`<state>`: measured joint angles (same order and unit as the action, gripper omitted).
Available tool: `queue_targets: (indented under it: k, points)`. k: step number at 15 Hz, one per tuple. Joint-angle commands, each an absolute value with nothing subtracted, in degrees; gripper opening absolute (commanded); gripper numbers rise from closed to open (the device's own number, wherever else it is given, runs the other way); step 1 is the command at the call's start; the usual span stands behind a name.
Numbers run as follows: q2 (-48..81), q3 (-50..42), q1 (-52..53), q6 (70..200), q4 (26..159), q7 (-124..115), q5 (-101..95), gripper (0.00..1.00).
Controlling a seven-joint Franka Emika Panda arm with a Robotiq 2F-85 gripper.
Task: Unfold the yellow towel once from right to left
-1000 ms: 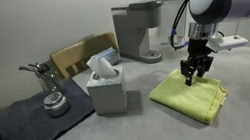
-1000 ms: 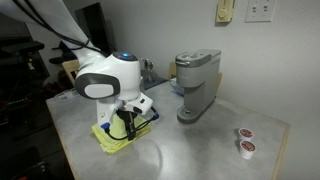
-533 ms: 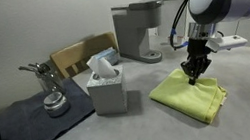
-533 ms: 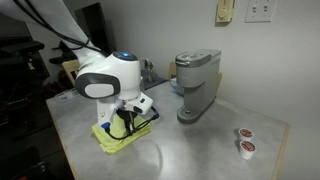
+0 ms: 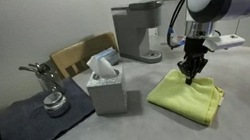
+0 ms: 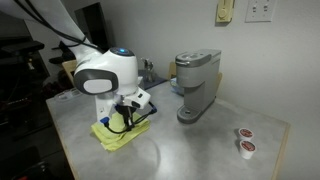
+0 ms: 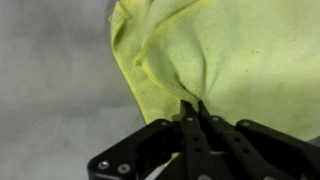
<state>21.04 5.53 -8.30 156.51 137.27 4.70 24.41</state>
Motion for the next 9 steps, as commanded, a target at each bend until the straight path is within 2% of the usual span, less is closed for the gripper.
queue_targets:
  k: [1, 9]
  points:
    - [17.0, 6.0, -6.0, 157.5, 139.7, 1.6, 24.1, 0.01]
    - [11.5, 6.5, -1.8, 157.4, 140.8, -4.2, 25.9, 0.01]
